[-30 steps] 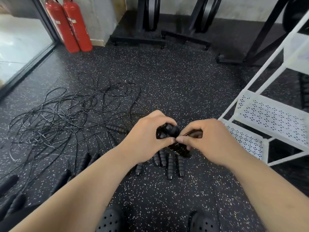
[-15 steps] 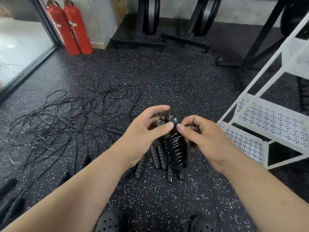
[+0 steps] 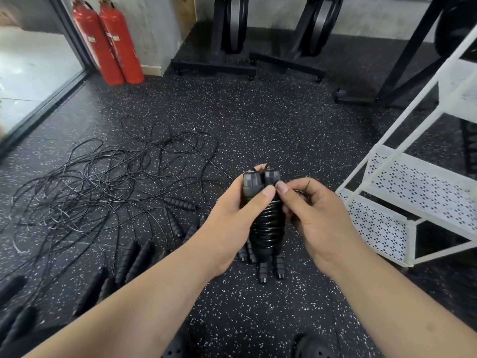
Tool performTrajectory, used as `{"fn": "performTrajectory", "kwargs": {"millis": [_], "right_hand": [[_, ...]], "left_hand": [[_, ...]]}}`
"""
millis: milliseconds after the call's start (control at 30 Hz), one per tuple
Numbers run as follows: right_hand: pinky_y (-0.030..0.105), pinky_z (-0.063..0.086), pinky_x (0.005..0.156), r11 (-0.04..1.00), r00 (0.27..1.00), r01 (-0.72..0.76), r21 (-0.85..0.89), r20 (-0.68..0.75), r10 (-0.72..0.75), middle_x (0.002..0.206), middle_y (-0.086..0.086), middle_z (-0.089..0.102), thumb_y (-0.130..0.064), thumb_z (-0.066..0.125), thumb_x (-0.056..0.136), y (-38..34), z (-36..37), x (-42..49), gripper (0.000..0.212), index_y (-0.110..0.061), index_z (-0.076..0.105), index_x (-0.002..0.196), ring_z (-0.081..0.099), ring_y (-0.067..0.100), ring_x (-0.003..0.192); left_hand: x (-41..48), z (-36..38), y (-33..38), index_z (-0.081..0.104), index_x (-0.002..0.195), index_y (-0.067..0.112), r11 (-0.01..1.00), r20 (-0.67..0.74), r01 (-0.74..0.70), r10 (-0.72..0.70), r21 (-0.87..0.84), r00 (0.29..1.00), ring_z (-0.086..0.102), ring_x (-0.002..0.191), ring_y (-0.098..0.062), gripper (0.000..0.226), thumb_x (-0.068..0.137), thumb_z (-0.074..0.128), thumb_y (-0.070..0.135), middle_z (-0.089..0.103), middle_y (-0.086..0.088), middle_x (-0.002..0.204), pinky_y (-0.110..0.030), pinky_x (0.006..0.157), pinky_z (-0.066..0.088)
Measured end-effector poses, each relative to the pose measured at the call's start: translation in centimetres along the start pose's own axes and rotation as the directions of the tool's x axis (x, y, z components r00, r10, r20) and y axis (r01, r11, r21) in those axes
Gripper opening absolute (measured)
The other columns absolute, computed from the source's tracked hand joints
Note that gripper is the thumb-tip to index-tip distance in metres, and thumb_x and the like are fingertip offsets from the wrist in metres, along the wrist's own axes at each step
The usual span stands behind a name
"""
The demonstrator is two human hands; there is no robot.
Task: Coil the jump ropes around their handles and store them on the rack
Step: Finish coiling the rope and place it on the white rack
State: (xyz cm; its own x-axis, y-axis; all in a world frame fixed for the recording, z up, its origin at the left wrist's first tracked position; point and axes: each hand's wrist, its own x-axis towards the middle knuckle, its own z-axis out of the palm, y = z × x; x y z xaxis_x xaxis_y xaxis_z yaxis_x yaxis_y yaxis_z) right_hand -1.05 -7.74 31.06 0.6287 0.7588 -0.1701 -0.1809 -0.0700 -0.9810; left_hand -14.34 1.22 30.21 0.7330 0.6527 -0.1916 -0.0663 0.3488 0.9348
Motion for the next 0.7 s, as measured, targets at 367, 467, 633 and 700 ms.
{"fn": "performTrajectory", "kwargs": {"millis": [367,467,633,700], "right_hand": [[0.026,0.053,0.068,0.993,0.997,0.035,-0.114,-0.062,-0.042,0.075,0.001,0.065,-0.031,0.080,0.094,-0.1,0.4,-0.1,0.018,-0.015,0.072,0.098,0.060,0.010,0.069],[0.029,0.052,0.066,0.955,0.993,0.109,-0.275,-0.004,-0.114,0.073,-0.002,0.064,-0.033,0.081,0.093,-1.2,0.0,-0.2,0.015,-0.023,0.073,0.099,0.058,0.011,0.066],[0.014,0.048,0.073,0.726,0.927,0.372,-0.579,0.197,-0.318,0.088,-0.015,0.073,-0.038,0.075,0.095,-3.2,-1.4,-0.6,0.008,-0.036,0.069,0.101,0.069,0.006,0.081],[0.010,0.046,0.072,0.643,0.897,0.434,-0.631,0.241,-0.369,0.089,-0.018,0.071,-0.036,0.074,0.095,-3.7,-1.9,-0.5,0.008,-0.036,0.069,0.100,0.068,0.003,0.083]], "left_hand": [[-0.9,1.6,-1.2,0.067,0.122,0.030,0.997,-0.131,-0.053,0.060,0.056,0.989,0.073,0.111,-0.027,0.024,0.111,0.052,0.044,0.076,-0.007,0.115,-0.044,0.096,0.062],[-0.7,1.4,-1.1,0.068,0.114,0.027,0.983,-0.180,-0.082,0.111,0.164,0.977,0.069,0.087,-0.009,0.019,0.112,0.052,0.037,0.074,-0.008,0.106,-0.024,0.072,0.058],[-0.2,0.8,-1.3,0.064,0.100,0.034,0.941,-0.174,-0.121,0.183,0.317,0.968,0.072,0.084,-0.036,0.016,0.111,0.054,0.040,0.070,-0.013,0.094,-0.053,0.075,0.063],[-0.4,0.5,-1.6,0.059,0.097,0.035,0.900,-0.131,-0.124,0.194,0.418,0.972,0.072,0.078,-0.033,0.019,0.108,0.052,0.049,0.069,-0.008,0.088,-0.055,0.073,0.062]]}}
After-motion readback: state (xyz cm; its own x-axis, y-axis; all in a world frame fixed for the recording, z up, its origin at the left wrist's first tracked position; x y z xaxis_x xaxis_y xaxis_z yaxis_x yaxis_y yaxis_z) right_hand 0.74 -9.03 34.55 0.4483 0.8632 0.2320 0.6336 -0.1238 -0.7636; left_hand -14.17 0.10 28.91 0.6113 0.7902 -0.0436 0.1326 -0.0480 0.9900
